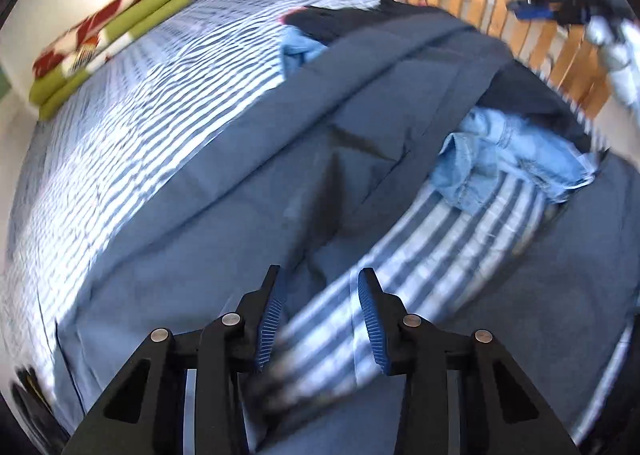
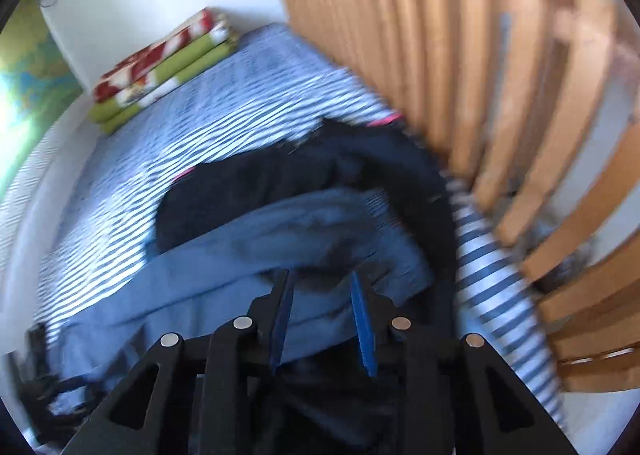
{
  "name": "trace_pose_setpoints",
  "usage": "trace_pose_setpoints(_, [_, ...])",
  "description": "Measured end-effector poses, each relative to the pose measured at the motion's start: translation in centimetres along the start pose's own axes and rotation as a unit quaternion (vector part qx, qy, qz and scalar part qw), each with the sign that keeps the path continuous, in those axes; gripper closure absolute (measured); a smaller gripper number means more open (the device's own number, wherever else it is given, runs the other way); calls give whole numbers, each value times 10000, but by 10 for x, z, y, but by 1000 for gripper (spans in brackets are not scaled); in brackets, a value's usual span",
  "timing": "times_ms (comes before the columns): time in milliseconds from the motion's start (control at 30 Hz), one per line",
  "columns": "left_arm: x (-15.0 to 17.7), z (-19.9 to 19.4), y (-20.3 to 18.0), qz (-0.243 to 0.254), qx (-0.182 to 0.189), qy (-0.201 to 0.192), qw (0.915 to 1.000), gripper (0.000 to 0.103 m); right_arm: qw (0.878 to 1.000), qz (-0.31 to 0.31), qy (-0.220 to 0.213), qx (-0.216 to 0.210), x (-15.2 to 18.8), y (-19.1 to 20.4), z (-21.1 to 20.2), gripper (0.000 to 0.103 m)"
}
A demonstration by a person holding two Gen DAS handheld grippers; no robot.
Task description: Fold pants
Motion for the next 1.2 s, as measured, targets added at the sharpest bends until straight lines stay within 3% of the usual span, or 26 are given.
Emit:
trace_pose_setpoints(133, [-5, 30, 6, 38, -353, 161, 9992, 61, 9954, -857, 387, -191, 15, 48, 22, 76])
trace_pose_setpoints(233, [-4, 32, 14, -152, -211, 193, 9995, 62, 9874, -1492, 501, -171, 21, 80, 37, 75])
trace_pose_setpoints(333, [4, 45, 19, -20, -339, 391, 9987, 63, 9796, -1858, 728, -218, 26, 101, 60, 62])
trace_pose_setpoints(367, [6, 50, 20, -13, -367, 452, 9983, 68, 9777, -1929, 816, -149, 28, 104, 68, 62])
trace_pose_setpoints(400, [9, 54, 22, -55, -377, 514, 9979, 83, 9756, -1996, 912, -27, 33, 105, 75, 62])
trace_pose_setpoints(433, [11, 56, 22, -134, -320, 542, 9979, 88, 9739, -2052, 969, 63, 36, 105, 80, 63])
trace_pose_setpoints(467, [10, 56, 21, -181, -265, 511, 9982, 92, 9721, -2121, 993, 108, 39, 105, 82, 66])
trace_pose_setpoints(500, [10, 54, 22, -235, -264, 486, 9982, 100, 9701, -2214, 978, 168, 43, 106, 82, 84])
trace_pose_setpoints(533, [10, 50, 23, -331, -221, 456, 9982, 100, 9688, -2266, 979, 207, 45, 106, 80, 103])
trace_pose_setpoints(700, [13, 22, 19, -429, 10, 221, 9988, 100, 9645, -2543, 610, 375, 48, 108, 51, 103])
trace_pose_setpoints(833, [19, -5, 12, -469, 197, 86, 9987, 101, 9726, -2253, 408, 397, 45, 93, 21, 103])
trace_pose_setpoints(1000, [42, -25, -11, -19, 173, 35, 9998, 100, 9778, -2073, 172, 265, 42, 74, -9, 103])
trace_pose_setpoints(1067, [49, -25, -20, 85, 113, 73, 9999, 100, 9839, -1761, 293, -76, 36, 73, -4, 99])
trace_pose_setpoints(1133, [49, -24, -21, 17, 129, 48, 9999, 100, 9859, -1550, 395, -486, 30, 81, 7, 70])
trace_pose_setpoints(1200, [46, -24, -18, -141, 184, 25, 9997, 100, 9833, -1719, 414, -434, 25, 96, 26, 63])
Point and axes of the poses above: each gripper's, at about its wrist camera, not at the fingertips, and z roughly the way its jaws point, y to its left, x to its underside, the point moved 10 cm from there along z, roughly the way its jaws point, and after that the axes turned 11 degrees about -z, right-handed, at the moved point
